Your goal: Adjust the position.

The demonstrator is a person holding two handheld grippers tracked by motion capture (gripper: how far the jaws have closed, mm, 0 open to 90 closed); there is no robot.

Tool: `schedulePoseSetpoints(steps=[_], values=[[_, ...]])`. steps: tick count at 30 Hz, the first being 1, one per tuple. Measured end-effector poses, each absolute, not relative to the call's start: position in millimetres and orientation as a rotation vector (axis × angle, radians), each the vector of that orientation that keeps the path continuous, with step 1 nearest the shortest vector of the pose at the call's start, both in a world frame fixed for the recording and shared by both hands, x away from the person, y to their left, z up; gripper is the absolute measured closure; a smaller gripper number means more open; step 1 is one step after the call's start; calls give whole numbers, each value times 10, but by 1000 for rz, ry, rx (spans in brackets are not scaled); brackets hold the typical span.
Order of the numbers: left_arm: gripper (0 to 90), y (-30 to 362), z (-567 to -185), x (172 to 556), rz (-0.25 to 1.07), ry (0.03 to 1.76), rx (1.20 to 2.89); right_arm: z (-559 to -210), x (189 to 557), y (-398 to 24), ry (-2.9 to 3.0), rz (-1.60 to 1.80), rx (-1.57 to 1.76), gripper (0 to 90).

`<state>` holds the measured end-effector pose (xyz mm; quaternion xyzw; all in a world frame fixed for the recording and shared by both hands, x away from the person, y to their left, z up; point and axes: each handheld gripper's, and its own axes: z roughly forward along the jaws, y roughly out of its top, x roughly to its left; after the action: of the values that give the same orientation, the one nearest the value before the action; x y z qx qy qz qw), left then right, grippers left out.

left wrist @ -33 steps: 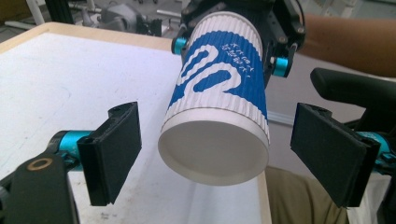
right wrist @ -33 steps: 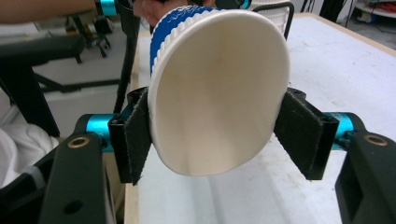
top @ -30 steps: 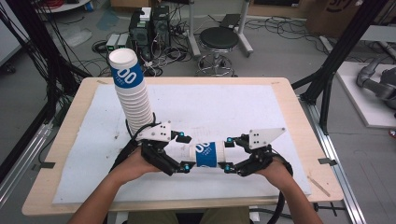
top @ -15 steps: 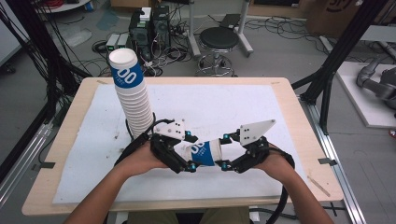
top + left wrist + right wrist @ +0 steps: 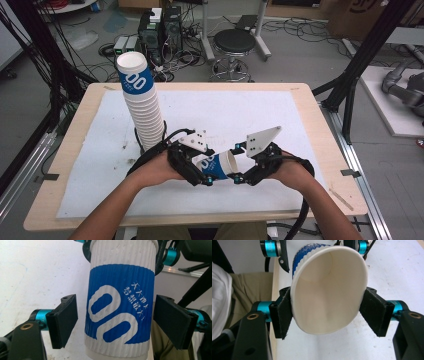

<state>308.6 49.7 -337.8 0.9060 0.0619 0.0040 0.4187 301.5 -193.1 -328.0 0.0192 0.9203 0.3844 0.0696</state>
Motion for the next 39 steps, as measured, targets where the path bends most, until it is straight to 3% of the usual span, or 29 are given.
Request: schedulePoseSetpoints(steps=[16,19,30,39], values=[[251,396,-3467,3081,-23,137,2372,-3241,2968,-1724,2830,941,-32,309],[301,385,-3475,3077,-32,117,2382,-3240,2958,-1702,2833,914,-34,309],[305,346,-3527,3072,-58,116,2390,-3240,2945,-1654,2861,838,-59,299],[290,489,-3622,3091,-80,167,2251,-3200,3008,-1785,2819,1165,96,212]])
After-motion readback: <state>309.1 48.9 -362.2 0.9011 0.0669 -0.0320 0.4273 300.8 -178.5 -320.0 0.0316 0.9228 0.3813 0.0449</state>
